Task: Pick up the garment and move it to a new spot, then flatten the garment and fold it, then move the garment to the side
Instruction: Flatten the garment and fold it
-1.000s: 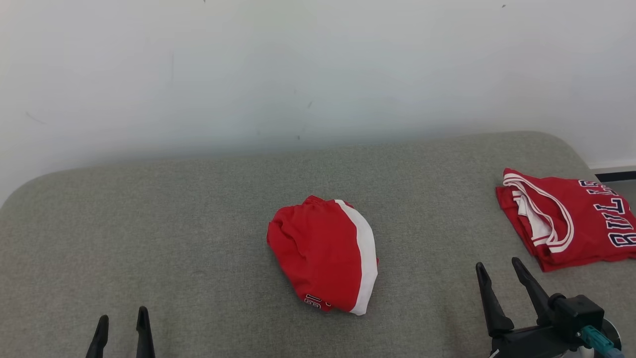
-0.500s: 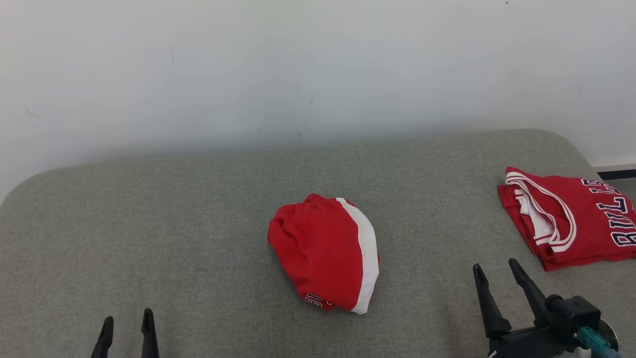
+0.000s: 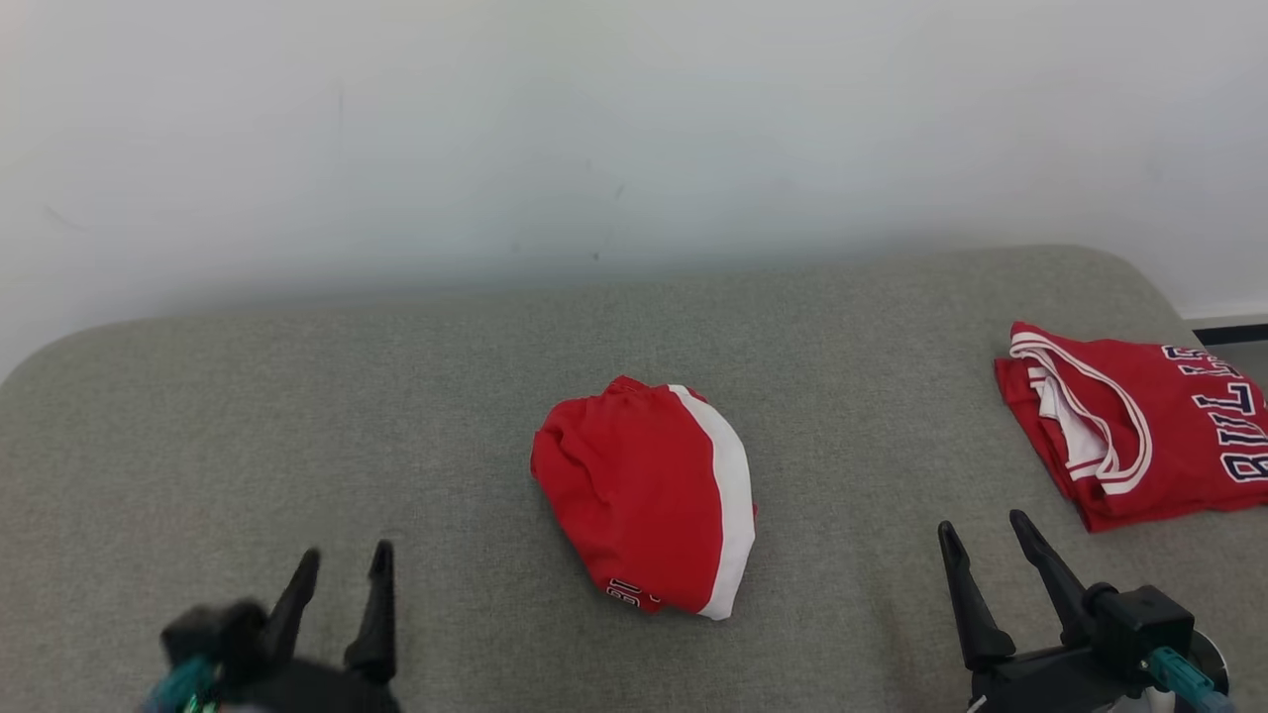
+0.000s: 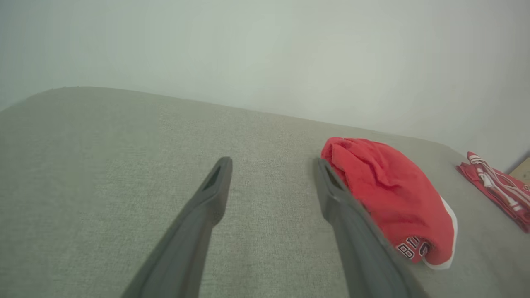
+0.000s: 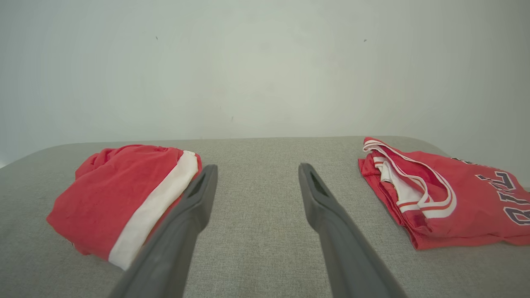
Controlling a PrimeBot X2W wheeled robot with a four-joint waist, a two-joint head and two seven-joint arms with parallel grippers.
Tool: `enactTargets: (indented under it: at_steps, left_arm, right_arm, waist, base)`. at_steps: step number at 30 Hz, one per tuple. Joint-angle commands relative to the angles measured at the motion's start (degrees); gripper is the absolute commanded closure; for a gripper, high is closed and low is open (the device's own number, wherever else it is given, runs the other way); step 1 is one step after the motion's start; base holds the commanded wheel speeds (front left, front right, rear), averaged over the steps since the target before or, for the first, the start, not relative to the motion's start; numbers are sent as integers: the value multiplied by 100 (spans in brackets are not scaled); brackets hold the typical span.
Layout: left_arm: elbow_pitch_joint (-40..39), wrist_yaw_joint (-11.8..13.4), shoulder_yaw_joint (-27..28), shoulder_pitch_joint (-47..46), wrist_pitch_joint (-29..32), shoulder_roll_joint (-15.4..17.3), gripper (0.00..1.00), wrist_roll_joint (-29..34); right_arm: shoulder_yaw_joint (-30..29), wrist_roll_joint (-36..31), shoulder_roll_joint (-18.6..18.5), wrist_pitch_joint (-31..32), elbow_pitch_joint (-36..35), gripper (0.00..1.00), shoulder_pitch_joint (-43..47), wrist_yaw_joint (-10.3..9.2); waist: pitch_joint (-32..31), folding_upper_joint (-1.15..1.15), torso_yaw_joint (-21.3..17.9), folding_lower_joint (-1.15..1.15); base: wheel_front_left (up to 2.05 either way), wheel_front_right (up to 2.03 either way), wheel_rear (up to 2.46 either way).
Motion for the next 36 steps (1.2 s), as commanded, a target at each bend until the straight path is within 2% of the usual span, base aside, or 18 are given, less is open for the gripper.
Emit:
enactTargets:
  at_steps: [1,4,5,13,18,24,30,36]
  left_arm:
    - [196,-11,-89,-383,314,11,0,-28]
    - [627,14,-287,-1123,964,32,0,11]
    - [627,14,-287,-1123,964,32,0,11]
    - [1823,79,-565,-3126,2434,54,0,-63]
    - [2371,42,-783,-4061,3001,210,0,90]
    - [2966,85,-995,-4681,3606,386,0,249]
    - [3371,191,-1105,-4960,4209,350,0,254]
    - [3525,426,-1425,-5059,4540,423,0,615]
  right_arm:
    - [44,-20,-29,7,-25,0,-83,-14]
    - [181,-40,3,23,-81,0,-175,-14]
    - [181,-40,3,23,-81,0,-175,-14]
    - [677,11,68,69,-283,0,-585,-14]
    - [962,51,96,42,-317,0,-858,-15]
    - [1086,100,114,-12,-296,0,-1031,-15]
    - [1016,90,117,-50,-283,0,-995,-15]
    - [1007,36,151,-67,-275,0,-953,-15]
  waist:
    - [87,0,-85,0]
    - [218,0,-268,0]
    - [218,0,-268,0]
    - [876,0,-1051,0]
    - [1320,0,-1654,0]
    - [1703,0,-2261,0]
    - [1864,0,-2463,0]
    - [1825,0,-2464,0]
  base:
    - [0,0,0]
    - [0,0,0]
    - [0,0,0]
    - [0,0,0]
    - [0,0,0]
    - [0,0,0]
    - [0,0,0]
    - [0,0,0]
